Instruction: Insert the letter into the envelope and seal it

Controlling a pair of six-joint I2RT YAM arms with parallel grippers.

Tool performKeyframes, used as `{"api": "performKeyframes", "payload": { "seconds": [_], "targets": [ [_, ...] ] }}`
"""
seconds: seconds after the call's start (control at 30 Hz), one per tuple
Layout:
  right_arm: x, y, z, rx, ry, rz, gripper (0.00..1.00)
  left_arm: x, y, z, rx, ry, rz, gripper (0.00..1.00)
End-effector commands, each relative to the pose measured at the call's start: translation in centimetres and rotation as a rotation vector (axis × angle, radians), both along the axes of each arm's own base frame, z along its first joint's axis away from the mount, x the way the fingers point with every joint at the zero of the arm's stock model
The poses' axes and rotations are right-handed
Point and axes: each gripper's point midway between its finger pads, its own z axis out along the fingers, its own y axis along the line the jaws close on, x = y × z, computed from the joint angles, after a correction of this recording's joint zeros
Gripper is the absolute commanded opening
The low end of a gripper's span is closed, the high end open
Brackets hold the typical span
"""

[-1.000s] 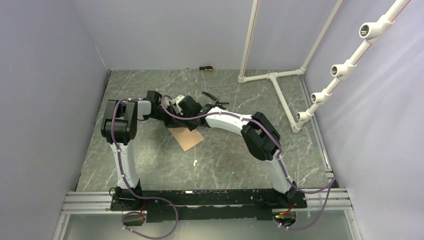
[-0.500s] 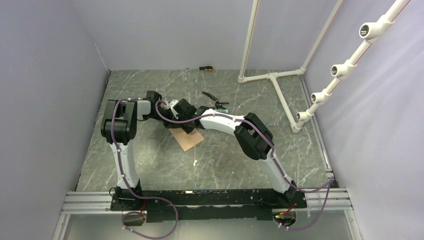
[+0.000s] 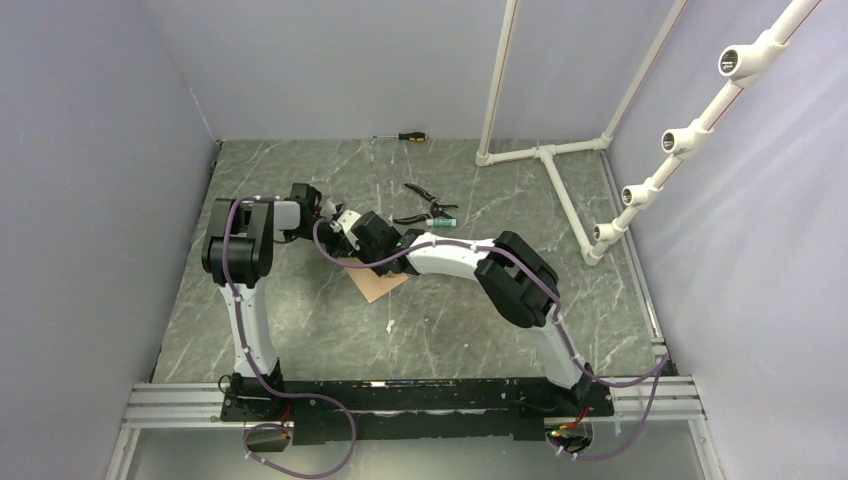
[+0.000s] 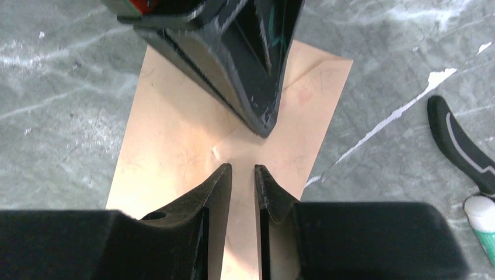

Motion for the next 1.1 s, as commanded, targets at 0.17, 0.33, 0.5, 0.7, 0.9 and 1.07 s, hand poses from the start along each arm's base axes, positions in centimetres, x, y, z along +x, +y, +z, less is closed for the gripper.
{"api": "performKeyframes", "payload": {
  "seconds": [0.17,0.33,0.5,0.7,0.9,1.07],
  "targets": [
    [-4.7,-3.8,-3.7,-0.118,0.134,0.020,0.26,-2.8,3.2,-6.5,0.225,0.150,0.030,0.02],
    [-3.1,-2.3,-3.6,-0.089,0.134,-0.021,0.25,-2.9,3.2,-6.5,0.225,0.151,0.029,0.03],
    [-0.7,-0.3,-2.1,-0.033,0.104,-0.074,0.22,-3.1,3.3,-6.6,0.229,0.153,0.026,0.03],
    [-0.6,-0.1,-2.0,-0.038,0.120,-0.084,0.21,-3.1,3.3,-6.6,0.229,0.155,0.026,0.03],
    [-2.5,-2.3,-2.1,-0.058,0.149,-0.085,0.21,-3.1,3.3,-6.7,0.230,0.155,0.024,0.02],
    [-3.4,-3.9,-1.8,-0.074,0.152,-0.091,0.22,-3.1,3.4,-6.8,0.230,0.158,0.025,0.02]
  ]
}}
